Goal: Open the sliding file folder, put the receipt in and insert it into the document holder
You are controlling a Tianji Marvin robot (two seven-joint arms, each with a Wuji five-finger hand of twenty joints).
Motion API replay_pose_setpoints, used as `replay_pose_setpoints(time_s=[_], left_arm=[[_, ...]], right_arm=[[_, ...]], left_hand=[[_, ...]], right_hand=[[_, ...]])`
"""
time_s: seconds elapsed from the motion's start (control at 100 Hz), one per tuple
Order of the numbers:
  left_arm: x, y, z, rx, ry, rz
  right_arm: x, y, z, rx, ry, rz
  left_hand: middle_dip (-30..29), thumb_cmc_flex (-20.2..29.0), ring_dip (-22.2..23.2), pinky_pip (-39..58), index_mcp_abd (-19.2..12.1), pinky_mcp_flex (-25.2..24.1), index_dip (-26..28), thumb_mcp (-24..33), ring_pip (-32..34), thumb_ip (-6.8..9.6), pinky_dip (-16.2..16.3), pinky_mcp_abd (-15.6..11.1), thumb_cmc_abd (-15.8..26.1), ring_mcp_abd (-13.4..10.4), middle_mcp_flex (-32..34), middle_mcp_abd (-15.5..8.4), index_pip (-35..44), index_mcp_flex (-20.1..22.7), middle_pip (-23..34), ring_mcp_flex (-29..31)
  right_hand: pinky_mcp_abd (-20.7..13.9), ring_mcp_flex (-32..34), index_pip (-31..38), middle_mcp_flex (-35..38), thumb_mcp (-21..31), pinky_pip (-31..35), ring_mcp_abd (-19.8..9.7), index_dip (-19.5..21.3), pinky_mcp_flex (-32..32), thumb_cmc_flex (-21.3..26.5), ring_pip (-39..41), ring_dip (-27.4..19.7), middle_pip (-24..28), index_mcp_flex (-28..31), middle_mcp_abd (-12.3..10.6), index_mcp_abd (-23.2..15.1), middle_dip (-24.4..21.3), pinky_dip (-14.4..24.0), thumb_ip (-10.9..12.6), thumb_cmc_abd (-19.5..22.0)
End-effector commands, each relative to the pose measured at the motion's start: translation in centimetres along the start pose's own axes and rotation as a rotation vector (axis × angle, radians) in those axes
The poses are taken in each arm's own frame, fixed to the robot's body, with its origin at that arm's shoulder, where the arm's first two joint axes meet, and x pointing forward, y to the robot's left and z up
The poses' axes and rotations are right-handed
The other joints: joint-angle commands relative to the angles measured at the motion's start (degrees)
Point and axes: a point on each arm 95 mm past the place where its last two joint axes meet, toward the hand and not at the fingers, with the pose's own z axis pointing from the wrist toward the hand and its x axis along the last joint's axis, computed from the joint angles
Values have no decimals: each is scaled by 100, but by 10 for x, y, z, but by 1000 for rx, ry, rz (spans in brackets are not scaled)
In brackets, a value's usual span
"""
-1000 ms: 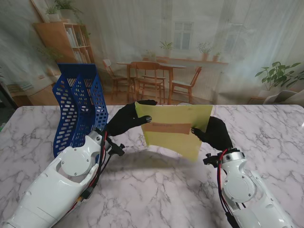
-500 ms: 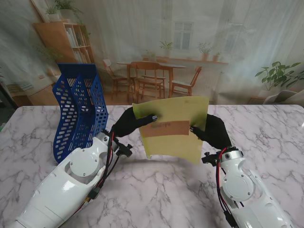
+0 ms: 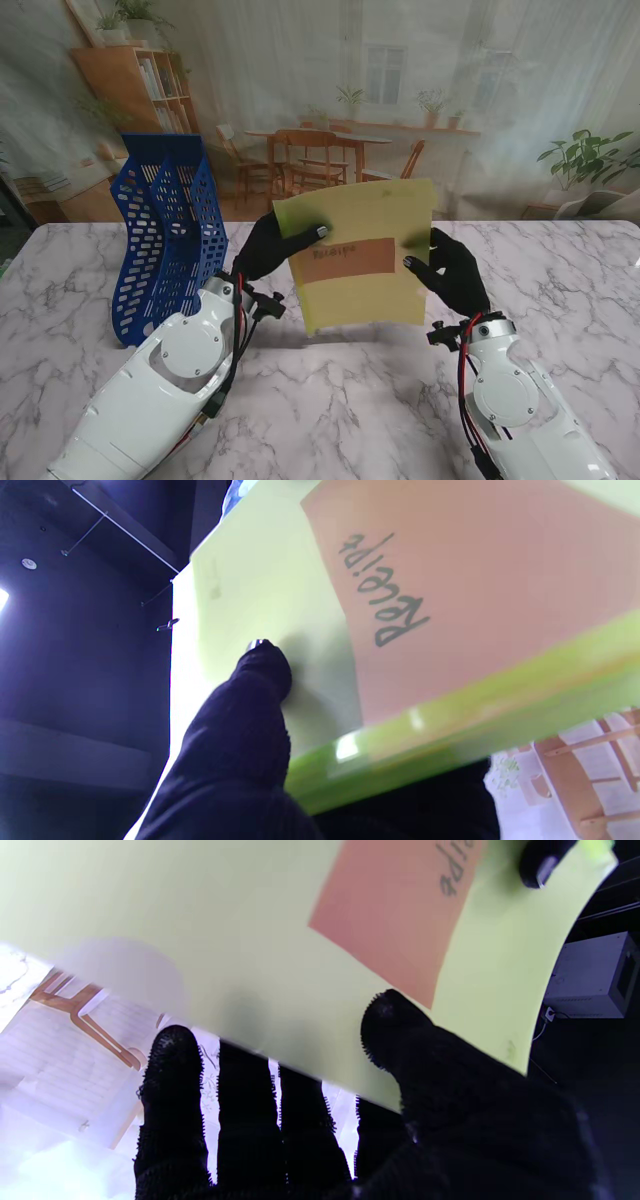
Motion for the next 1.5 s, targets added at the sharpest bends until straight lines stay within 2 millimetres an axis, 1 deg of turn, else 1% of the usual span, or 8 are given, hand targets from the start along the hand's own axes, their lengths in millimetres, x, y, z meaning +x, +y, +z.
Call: replay_pose_setpoints(time_s=[0.0,0.04,0.06,0.15,0.36,0.72,1.02,1.49], left_arm=[[12,-5,6,15,24,1],[16,-8,8,34,28,3],[18,-9,9,42,29,5],[26,-18,13,77,39,24],[48,-40,22,141,50,79],[85,-92,15,281,79,205],[120,-154,-7,440,129,329],[128,-213,-58,642,128,437]], right_arm=[[-4,-2,-6,5,-17,6],[-5,-2,-8,-2,-23,19],[-5,-2,-8,-7,-25,24],[-7,-1,-11,-30,-28,20],[-13,4,-19,-85,-29,-3],[-20,4,-25,-107,-73,10],[-21,1,-25,-97,-91,29],[-15,-7,-20,-72,-103,35]], left_hand=[[-32,234,-57,299,-194,321,115,529,233,-32,-119,-406,-5,68,216,141,221,293,66,186],[-37,226,-67,292,-180,335,114,548,227,-31,-131,-401,-23,81,223,147,221,304,58,200],[-39,222,-73,289,-166,339,112,562,222,-30,-138,-394,-26,84,225,152,217,306,54,203],[-49,205,-91,281,-157,339,108,599,205,-32,-159,-384,-34,87,223,150,204,312,34,196],[-59,165,-120,262,-169,313,114,652,177,-42,-199,-400,-30,63,208,130,171,303,4,167],[-76,180,-168,158,-158,198,88,628,83,-48,-260,-389,42,59,95,85,80,258,-81,44],[-72,208,-182,184,-188,222,100,547,74,-34,-247,-440,97,27,52,46,68,209,-116,39],[-109,283,-188,225,-138,209,62,446,70,5,-234,-419,164,22,-27,64,2,162,-212,-5]], right_hand=[[-96,-557,-576,-488,-244,-311,-14,-104,-403,-364,-486,-265,-335,-325,-146,80,-362,82,273,350],[-158,-920,-1080,-835,-212,-587,-31,76,-687,-715,-780,-453,-491,-509,-144,191,-582,20,633,479],[-194,-1067,-1252,-997,-264,-719,-39,179,-811,-805,-912,-540,-543,-620,-145,217,-667,-14,673,494],[-345,-1694,-1659,-1600,-419,-1293,-60,213,-1316,-1102,-1441,-853,-770,-1187,-175,307,-841,-152,657,475],[-526,-2207,-1978,-2213,-890,-2171,-96,60,-1657,-1613,-2053,-1209,-1077,-1964,-231,374,-1032,-137,685,732],[-465,-2254,-1974,-2293,-1245,-3100,162,-26,-1536,-1583,-2466,-1384,-1163,-2056,-246,352,-1097,198,751,995],[-502,-2273,-1970,-2342,-1297,-3305,-99,-37,-1502,-1542,-2435,-1323,-1146,-2041,-243,346,-1091,347,774,1079],[-527,-2333,-1987,-2422,-1355,-3574,-94,-53,-1406,-1497,-2461,-1307,-1131,-2054,-218,354,-1090,606,794,1111]])
